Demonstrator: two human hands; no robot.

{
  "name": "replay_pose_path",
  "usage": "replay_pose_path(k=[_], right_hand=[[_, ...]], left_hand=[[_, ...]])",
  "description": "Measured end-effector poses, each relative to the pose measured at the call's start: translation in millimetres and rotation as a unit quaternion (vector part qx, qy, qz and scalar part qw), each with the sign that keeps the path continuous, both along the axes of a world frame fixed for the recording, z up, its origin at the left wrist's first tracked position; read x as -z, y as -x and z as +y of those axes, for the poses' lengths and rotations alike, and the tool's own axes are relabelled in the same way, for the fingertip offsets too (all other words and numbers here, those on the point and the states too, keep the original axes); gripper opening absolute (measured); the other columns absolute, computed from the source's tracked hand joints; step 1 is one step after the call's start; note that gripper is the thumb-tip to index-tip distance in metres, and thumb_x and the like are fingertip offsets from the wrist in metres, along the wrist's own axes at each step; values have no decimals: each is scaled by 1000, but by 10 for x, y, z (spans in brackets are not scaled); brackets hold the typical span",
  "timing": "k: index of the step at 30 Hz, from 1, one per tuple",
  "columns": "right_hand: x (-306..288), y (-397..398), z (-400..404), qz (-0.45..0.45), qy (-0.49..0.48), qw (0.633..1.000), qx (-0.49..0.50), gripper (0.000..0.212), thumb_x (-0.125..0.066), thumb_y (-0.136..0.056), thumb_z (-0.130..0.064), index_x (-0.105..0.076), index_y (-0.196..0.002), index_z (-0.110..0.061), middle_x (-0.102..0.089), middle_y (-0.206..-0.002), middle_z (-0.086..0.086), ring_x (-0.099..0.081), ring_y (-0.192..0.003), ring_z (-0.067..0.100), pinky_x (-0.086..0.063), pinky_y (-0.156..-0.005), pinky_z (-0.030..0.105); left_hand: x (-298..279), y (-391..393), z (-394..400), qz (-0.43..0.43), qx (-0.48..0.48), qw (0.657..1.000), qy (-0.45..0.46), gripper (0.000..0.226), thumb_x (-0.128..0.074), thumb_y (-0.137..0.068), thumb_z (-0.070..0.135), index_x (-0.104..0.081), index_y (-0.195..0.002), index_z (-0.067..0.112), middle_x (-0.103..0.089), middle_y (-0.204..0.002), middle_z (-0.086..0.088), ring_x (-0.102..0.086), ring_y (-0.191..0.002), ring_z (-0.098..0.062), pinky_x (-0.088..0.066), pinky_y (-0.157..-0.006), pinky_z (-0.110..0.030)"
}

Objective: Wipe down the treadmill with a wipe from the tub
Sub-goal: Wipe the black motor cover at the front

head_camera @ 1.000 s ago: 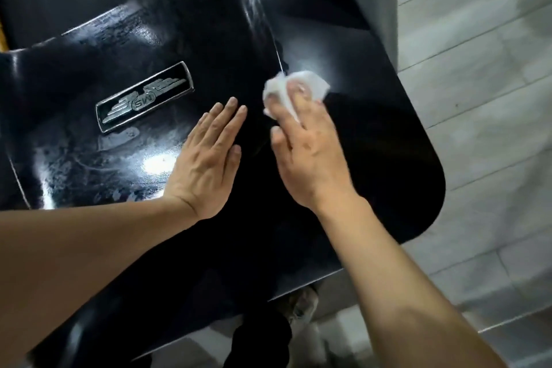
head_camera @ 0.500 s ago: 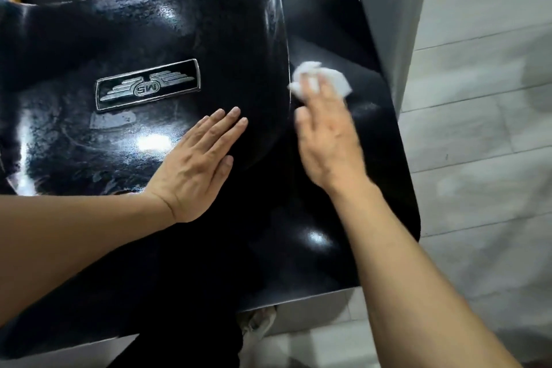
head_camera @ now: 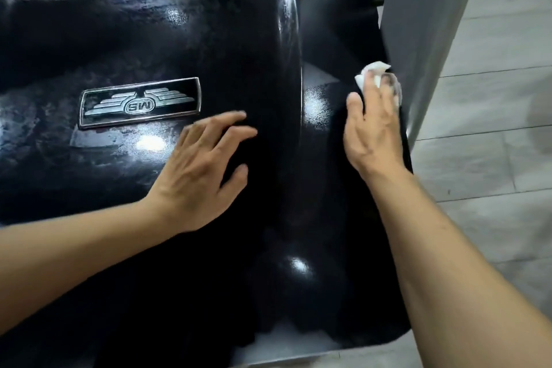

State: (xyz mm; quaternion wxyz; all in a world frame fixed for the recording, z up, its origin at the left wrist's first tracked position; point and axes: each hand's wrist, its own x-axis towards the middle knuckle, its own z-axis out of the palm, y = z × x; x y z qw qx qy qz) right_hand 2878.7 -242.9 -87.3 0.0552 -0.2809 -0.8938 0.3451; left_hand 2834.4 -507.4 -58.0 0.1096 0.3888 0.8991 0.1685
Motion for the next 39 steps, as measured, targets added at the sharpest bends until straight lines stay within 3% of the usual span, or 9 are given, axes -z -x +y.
replay_pose_path(k=[4, 8, 10, 15, 20, 25, 30, 35, 39], right_hand=[[-94, 97, -360, 60, 51, 983, -163, 46, -37, -106, -26, -44, -151, -22, -33, -159, -3, -23, -146, 2, -12, -120, 16], [107, 332, 83, 18, 18, 1000, -2, 53, -27, -104, -34, -41, -152, -20, -34, -160, 3, -25, -149, 13, -15, -125, 33], [88, 539, 153, -22, 26, 999, 34, 53, -27, -105, -34, -38, -154, -19, -32, -161, 9, -25, -148, 15, -13, -124, 28], [20, 748, -172, 61, 6, 979, -193, 46, -34, -107, -28, -46, -150, -20, -32, -161, 5, -28, -144, 8, -17, -121, 21], [110, 873, 198, -5, 24, 1000, 12, 55, -30, -103, -36, -38, -155, -20, -32, -161, 3, -23, -150, 14, -13, -125, 27], [25, 1023, -56, 36, 13, 979, -198, 48, -32, -105, -33, -43, -152, -26, -30, -162, -1, -26, -149, 14, -19, -124, 29], [126, 1591, 420, -105, -26, 994, -5, 53, -28, -107, -31, -23, -160, -25, -14, -168, 5, -11, -154, 18, -7, -123, 31], [31, 1965, 151, -37, -33, 967, -250, 54, -24, -105, -37, -30, -157, -25, -28, -163, 4, -22, -151, 19, -15, -124, 31], [119, 2281, 612, -97, -65, 992, -47, 52, -25, -106, -32, -31, -154, -13, -33, -159, 13, -35, -144, 30, -27, -116, 36]], left_hand=[[178, 450, 373, 8, -48, 999, 22, 59, -38, -95, 38, -42, -151, 20, -35, -161, -5, -33, -147, -27, -23, -119, -41], [299, 880, 605, -16, -98, 995, 27, 63, -33, -95, 41, -35, -156, 24, -27, -165, -6, -21, -153, -27, -14, -124, -41], [336, 1110, 697, -16, -123, 992, 30, 64, -33, -96, 41, -33, -157, 24, -24, -166, -7, -19, -154, -27, -11, -125, -41], [393, 1509, 752, -12, -110, 991, 71, 60, -33, -102, 43, -24, -160, 29, -16, -169, -5, -13, -156, -26, -5, -127, -40], [435, 1478, 692, -9, -103, 993, 58, 66, -22, -96, 49, -23, -160, 33, -15, -170, -1, -10, -157, -23, -4, -128, -40], [459, 1474, 690, 0, -104, 993, 50, 66, -20, -96, 50, -23, -160, 33, -16, -170, -1, -10, -157, -22, -5, -128, -40], [469, 1464, 693, 0, -109, 993, 45, 65, -22, -97, 50, -24, -160, 34, -16, -170, 1, -10, -157, -20, -6, -128, -40], [482, 1474, 691, 4, -112, 993, 42, 64, -23, -98, 49, -24, -160, 34, -17, -169, 1, -11, -156, -20, -7, -128, -40], [469, 1459, 681, 3, -112, 993, 43, 64, -22, -98, 49, -23, -160, 34, -15, -170, 2, -8, -157, -18, -4, -128, -38]])
